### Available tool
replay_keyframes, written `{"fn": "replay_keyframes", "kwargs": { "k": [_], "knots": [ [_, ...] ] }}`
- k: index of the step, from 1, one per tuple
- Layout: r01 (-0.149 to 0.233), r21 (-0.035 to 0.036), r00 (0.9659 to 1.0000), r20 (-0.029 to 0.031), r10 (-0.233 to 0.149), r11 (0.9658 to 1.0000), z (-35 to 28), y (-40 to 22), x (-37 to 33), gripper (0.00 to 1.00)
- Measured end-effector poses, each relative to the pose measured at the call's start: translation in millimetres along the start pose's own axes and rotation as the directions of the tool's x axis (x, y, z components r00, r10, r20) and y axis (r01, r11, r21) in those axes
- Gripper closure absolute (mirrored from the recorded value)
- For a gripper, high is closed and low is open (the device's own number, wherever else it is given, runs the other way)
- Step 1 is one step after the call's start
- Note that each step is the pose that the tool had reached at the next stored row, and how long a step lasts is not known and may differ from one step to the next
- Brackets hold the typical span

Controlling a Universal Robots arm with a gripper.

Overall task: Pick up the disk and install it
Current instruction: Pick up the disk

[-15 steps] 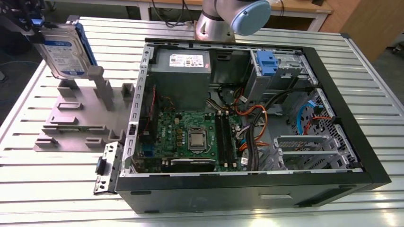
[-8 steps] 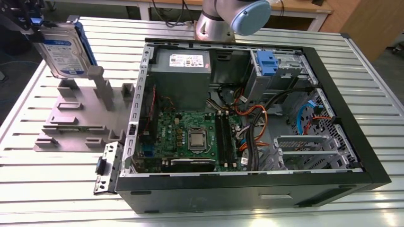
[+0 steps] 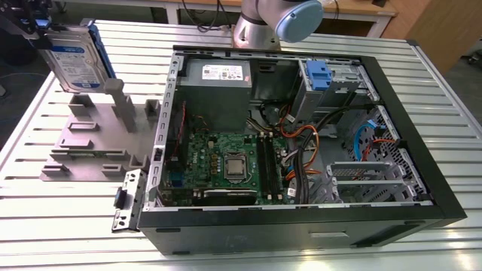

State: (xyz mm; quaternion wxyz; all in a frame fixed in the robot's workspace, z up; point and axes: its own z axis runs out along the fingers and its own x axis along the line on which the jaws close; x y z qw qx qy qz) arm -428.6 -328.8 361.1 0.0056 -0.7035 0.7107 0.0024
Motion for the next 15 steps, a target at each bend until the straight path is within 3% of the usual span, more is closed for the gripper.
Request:
{"fn": "replay_keyframes", "kwargs": {
  "k": [15],
  "knots": [
    [0.000, 0.0000, 1.0000, 0.0000, 0.000, 1.0000, -5.2, 0.0, -0.1, 0.64]
  ]
}}
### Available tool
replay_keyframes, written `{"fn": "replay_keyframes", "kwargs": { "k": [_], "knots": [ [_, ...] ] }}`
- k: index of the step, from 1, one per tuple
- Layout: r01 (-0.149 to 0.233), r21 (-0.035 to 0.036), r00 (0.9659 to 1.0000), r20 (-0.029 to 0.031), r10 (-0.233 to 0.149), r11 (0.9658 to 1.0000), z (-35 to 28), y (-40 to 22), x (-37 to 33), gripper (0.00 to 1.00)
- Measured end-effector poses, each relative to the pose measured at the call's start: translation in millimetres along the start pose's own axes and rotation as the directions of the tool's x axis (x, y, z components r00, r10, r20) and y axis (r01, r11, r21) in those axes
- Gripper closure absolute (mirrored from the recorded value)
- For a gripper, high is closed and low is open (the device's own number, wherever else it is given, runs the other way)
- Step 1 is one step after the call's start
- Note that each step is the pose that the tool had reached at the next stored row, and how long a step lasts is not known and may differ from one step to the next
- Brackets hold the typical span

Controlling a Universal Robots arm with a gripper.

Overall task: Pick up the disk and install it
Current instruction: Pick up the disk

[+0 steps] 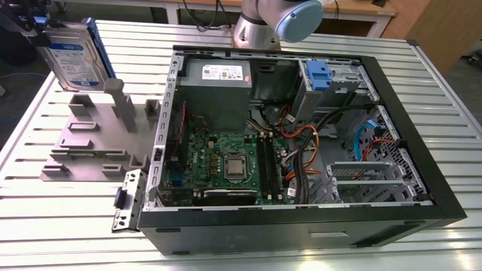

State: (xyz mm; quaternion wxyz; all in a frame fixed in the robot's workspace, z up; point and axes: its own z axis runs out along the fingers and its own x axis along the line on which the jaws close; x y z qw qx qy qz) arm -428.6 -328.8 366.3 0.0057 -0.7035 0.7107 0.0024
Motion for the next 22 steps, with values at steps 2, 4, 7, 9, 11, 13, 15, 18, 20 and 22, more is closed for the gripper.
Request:
{"fn": "replay_keyframes", "kwargs": {
  "k": [2, 4, 7, 9, 11, 13, 15, 18, 20, 22],
  "knots": [
    [0.000, 0.0000, 1.0000, 0.0000, 0.000, 1.0000, -0.7, 0.0, 0.0, 0.64],
    [0.000, 0.0000, 1.0000, 0.0000, 0.000, 1.0000, -1.4, 0.0, 0.0, 0.64],
    [0.000, 0.0000, 1.0000, 0.0000, 0.000, 1.0000, -2.3, 0.0, 0.0, 0.64],
    [0.000, 0.0000, 1.0000, 0.0000, 0.000, 1.0000, -3.3, 0.0, 0.0, 0.64],
    [0.000, -0.0001, 1.0000, -0.0001, 0.000, 1.0000, -3.7, 0.0, 0.0, 0.64],
    [0.000, 0.0000, 1.0000, 0.0000, 0.000, 1.0000, -5.2, 0.0, -0.1, 0.64],
    [0.000, 0.0000, 1.0000, 0.0000, 0.000, 1.0000, -6.6, 0.0, -0.1, 0.64],
    [0.000, 0.0000, 1.0000, 0.0000, 0.000, 1.0000, -6.8, 0.0, -0.1, 0.64],
    [0.000, 0.0000, 1.0000, 0.0000, 0.000, 1.0000, -7.2, 0.0, -0.1, 0.64],
    [0.000, 0.0000, 1.0000, 0.0000, 0.000, 1.0000, -7.4, 0.0, -0.1, 0.64]
  ]
}}
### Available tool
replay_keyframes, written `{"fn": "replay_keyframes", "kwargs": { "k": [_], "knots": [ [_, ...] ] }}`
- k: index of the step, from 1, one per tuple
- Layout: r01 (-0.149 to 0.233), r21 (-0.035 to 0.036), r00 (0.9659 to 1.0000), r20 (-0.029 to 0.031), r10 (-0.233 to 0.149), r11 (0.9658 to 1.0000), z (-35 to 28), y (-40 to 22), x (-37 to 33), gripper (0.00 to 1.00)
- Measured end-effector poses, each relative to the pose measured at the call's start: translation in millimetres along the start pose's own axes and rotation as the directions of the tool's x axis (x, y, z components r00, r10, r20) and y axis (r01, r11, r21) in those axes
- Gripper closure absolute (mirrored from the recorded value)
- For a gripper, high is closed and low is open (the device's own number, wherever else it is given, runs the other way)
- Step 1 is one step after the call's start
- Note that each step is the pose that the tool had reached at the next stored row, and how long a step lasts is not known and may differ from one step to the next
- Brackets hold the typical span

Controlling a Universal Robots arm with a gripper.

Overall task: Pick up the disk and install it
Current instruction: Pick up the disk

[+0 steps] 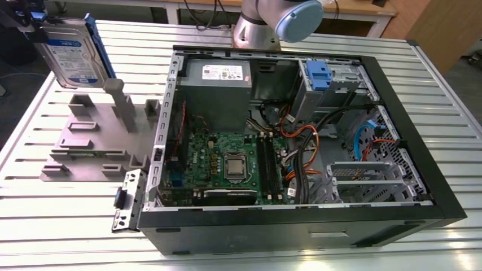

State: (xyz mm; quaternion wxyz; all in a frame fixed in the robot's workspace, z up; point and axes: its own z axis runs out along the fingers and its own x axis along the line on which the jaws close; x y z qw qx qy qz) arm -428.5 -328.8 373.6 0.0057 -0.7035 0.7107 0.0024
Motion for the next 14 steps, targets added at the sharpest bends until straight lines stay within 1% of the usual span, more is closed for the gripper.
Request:
{"fn": "replay_keyframes", "kwargs": {
  "k": [14],
  "knots": [
    [0.000, 0.0000, 1.0000, 0.0000, 0.000, 1.0000, -3.3, 0.0, 0.0, 0.64]
  ]
}}
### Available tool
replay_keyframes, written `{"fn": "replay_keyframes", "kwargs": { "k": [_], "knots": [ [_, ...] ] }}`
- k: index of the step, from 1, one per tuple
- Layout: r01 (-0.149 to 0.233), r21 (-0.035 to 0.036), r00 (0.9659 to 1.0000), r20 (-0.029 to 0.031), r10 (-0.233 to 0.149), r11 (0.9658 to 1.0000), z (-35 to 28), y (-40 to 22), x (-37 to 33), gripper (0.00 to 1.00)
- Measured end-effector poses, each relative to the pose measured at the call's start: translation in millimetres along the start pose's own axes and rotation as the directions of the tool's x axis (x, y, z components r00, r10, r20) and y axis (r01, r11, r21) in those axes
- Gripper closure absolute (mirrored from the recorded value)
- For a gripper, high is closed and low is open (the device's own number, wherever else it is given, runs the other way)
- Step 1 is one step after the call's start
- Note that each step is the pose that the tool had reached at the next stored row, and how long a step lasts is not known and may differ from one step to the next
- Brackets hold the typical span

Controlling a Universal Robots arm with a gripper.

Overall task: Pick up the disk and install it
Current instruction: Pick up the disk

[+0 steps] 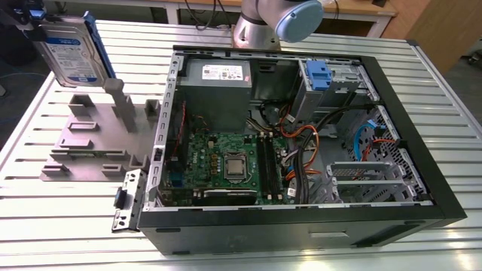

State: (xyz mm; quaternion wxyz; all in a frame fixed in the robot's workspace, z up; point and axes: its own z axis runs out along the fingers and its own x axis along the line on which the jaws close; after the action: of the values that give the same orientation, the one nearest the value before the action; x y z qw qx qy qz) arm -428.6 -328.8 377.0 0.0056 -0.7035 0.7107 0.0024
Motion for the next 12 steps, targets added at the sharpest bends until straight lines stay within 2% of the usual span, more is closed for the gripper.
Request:
{"fn": "replay_keyframes", "kwargs": {
  "k": [12],
  "knots": [
    [0.000, 0.0001, 1.0000, 0.0001, 0.000, 1.0000, -9.0, 0.0, -0.1, 0.64]
  ]
}}
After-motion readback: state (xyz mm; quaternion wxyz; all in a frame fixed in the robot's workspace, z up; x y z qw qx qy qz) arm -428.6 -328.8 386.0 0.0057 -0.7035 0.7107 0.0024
